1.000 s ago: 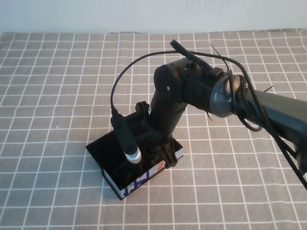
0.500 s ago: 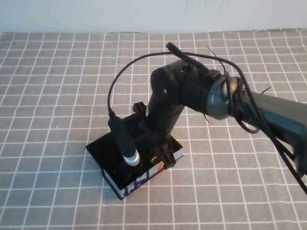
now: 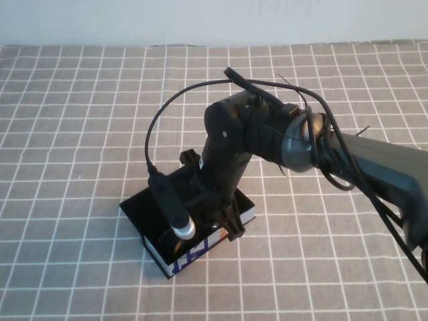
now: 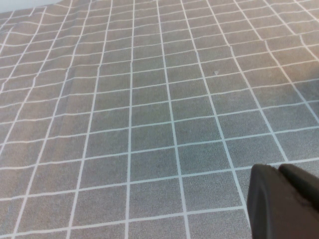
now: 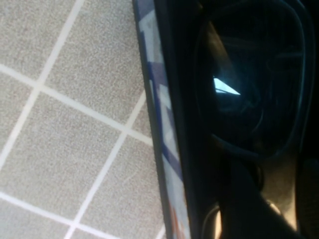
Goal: Take glasses out of glasses case
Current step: Pick up the glasses from the glasses case
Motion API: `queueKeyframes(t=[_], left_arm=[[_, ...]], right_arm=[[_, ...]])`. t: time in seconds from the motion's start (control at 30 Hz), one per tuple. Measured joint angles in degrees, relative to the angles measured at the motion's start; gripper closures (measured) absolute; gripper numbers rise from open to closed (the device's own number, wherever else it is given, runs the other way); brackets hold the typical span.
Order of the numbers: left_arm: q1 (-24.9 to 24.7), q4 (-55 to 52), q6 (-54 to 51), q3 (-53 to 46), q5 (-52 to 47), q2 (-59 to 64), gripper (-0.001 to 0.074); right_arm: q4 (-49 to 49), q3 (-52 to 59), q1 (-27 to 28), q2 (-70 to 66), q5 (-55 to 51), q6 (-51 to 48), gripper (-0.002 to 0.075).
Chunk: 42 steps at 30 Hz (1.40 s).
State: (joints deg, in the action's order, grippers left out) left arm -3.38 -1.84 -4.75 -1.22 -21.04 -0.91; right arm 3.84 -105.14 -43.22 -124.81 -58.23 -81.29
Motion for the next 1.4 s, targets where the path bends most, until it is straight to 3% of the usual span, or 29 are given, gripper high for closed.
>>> queueKeyframes(t=[0.57, 0.77, 1.13, 1.4], left_arm=[[0.0, 0.0, 0.0, 0.0, 0.0, 0.0, 0.0739], [0.0, 0.0, 0.0, 0.0, 0.0, 0.0, 0.0739], [0.0, 0.0, 0.0, 0.0, 0.0, 0.0, 0.0739], [0.0, 0.0, 0.0, 0.0, 0.0, 0.0, 0.0739]], right_arm=[[-0.33, -0.36, -0.09, -0.9, 0.51, 0.0, 0.0511], [-0.63, -0.49, -0.09, -0.9, 0.51, 0.0, 0.0555], [-0.63, -0.49, -0.09, -0.9, 1.69, 0.0, 0.0566], [-0.93, -0.49, -0.21, -1.28, 1.7, 2.4, 0.0441]])
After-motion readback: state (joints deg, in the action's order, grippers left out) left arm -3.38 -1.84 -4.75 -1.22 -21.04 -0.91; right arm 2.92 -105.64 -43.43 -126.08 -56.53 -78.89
